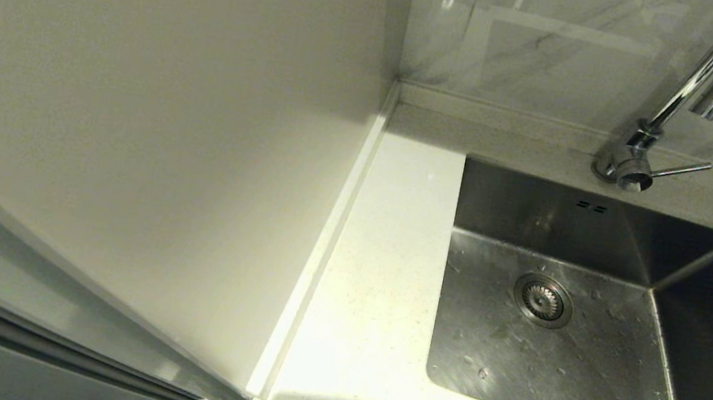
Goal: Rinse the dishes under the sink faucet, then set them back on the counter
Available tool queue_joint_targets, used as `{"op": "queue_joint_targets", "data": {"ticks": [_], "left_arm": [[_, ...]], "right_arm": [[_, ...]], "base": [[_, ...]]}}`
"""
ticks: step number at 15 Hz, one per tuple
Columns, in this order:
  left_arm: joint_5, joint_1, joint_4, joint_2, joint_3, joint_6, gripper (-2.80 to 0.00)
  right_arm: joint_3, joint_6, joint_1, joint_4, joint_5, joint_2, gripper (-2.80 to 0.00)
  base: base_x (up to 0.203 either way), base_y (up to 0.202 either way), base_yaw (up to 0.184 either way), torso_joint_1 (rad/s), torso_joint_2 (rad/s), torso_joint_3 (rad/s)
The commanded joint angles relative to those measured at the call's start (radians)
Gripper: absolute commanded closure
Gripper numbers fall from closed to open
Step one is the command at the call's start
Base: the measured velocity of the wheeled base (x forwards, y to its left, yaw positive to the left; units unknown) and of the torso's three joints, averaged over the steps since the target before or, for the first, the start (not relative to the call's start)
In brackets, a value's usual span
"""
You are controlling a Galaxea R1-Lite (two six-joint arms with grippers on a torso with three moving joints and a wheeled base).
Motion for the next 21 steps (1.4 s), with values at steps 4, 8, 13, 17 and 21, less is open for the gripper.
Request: {"op": "queue_joint_targets", "data": {"ticks": [4,8,13,17,21], "left_arm": [[0.000,0.000,0.000,0.000,0.003,-0.001,0.00],[0.000,0.000,0.000,0.000,0.003,-0.001,0.00],[0.001,0.000,0.000,0.000,0.003,-0.001,0.00],[0.001,0.000,0.000,0.000,0.003,-0.001,0.00],[0.001,0.000,0.000,0.000,0.003,-0.001,0.00]], "right_arm": [[0.179,-0.097,0.030,-0.014,0.080,-0.289,0.00],[0.474,-0.044,0.036,-0.060,0.156,-0.354,0.00],[1.085,-0.103,0.037,-0.681,0.175,-0.357,0.00],[1.244,-0.194,0.037,-0.938,0.298,-0.358,0.00],[1.289,-0.243,0.037,-0.969,0.391,-0.358,0.00]], "base": [[0.000,0.000,0.000,0.000,0.00,0.000],[0.000,0.000,0.000,0.000,0.00,0.000],[0.000,0.000,0.000,0.000,0.00,0.000],[0.000,0.000,0.000,0.000,0.00,0.000],[0.000,0.000,0.000,0.000,0.00,0.000]]}}
